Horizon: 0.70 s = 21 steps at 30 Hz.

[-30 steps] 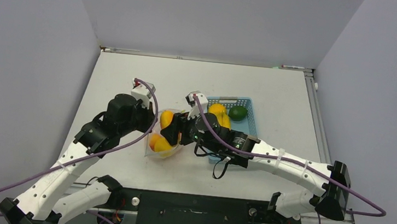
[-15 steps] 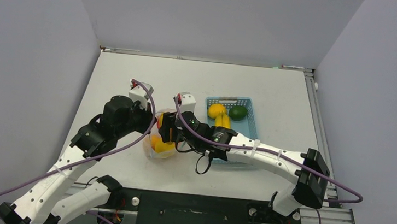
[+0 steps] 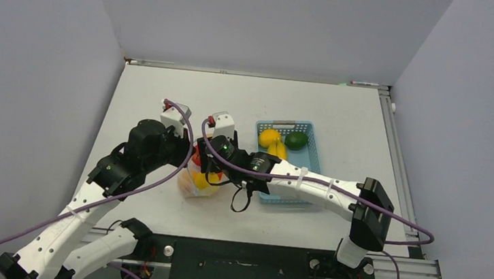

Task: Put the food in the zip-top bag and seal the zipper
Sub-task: Place the fake fruit in the zipper food storage bag.

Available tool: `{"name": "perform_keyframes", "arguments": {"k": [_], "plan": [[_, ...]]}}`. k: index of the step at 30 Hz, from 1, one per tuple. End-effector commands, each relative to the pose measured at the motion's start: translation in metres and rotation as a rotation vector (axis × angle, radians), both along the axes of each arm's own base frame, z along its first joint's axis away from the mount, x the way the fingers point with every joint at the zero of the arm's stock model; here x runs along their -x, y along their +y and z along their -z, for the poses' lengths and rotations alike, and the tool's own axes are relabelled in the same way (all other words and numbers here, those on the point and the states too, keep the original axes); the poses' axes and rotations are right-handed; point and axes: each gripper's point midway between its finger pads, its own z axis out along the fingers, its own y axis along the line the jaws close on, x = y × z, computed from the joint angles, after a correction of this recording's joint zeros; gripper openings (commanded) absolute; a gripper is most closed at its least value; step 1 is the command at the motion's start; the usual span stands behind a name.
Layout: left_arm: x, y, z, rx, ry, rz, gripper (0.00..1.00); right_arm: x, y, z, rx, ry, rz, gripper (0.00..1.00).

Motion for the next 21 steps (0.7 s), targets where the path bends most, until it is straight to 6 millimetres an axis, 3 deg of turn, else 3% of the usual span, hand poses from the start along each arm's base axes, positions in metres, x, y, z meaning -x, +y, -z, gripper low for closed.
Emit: {"name": "perform_keyframes", "arguments": {"k": [1, 5, 10, 21], "plan": [[-0.006, -0.006, -0.020, 0.054, -0.067, 0.008, 0.00, -0.014, 0.000, -0.015, 0.005, -0.052, 0.021, 0.49], [-0.006, -0.006, -0.019, 0.051, -0.064, 0.009, 0.00, -0.014, 0.002, -0.014, 0.012, -0.052, 0.009, 0.71], [-0.006, -0.006, -0.019, 0.050, -0.062, 0.009, 0.00, -0.014, 0.002, -0.019, 0.007, -0.058, -0.002, 0.82], [-0.007, -0.006, -0.016, 0.042, -0.054, 0.008, 0.00, -0.003, 0.002, -0.048, -0.067, -0.071, -0.048, 0.86]]}}
